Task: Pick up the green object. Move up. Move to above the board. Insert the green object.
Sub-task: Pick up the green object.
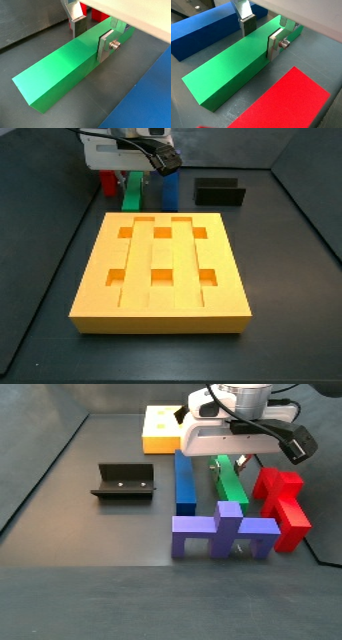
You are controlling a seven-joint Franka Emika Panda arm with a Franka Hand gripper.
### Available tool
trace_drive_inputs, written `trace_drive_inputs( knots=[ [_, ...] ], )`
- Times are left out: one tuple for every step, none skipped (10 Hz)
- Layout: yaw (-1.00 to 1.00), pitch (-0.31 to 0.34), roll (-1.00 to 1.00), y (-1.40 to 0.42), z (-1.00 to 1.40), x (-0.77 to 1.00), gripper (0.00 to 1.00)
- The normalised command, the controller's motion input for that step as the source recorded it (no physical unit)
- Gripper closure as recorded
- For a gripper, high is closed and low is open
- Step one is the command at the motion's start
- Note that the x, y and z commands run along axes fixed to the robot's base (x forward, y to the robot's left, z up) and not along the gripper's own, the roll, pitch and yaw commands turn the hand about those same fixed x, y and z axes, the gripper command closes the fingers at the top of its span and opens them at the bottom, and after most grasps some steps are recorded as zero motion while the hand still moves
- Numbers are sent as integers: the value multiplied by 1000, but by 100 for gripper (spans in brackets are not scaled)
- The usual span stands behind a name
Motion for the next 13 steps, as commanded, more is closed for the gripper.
trace_drive_inputs(
  knots=[
    [0, 0, 0, 0, 0, 0, 100],
    [0, 0, 0, 0, 0, 0, 100],
    [0, 0, 0, 0, 0, 0, 100],
    [0, 0, 0, 0, 0, 0, 100],
    [0, 0, 0, 0, 0, 0, 100],
    [0, 0, 0, 0, 0, 0, 100],
    [0, 0, 0, 0, 0, 0, 100],
    [0, 0, 0, 0, 0, 0, 100],
    [0, 0, 0, 0, 0, 0, 100],
    [0, 0, 0, 0, 0, 0, 100],
    [0, 0, 0, 0, 0, 0, 100],
    [0, 0, 0, 0, 0, 0, 100],
    [0, 0, 0, 0, 0, 0, 100]
  ],
)
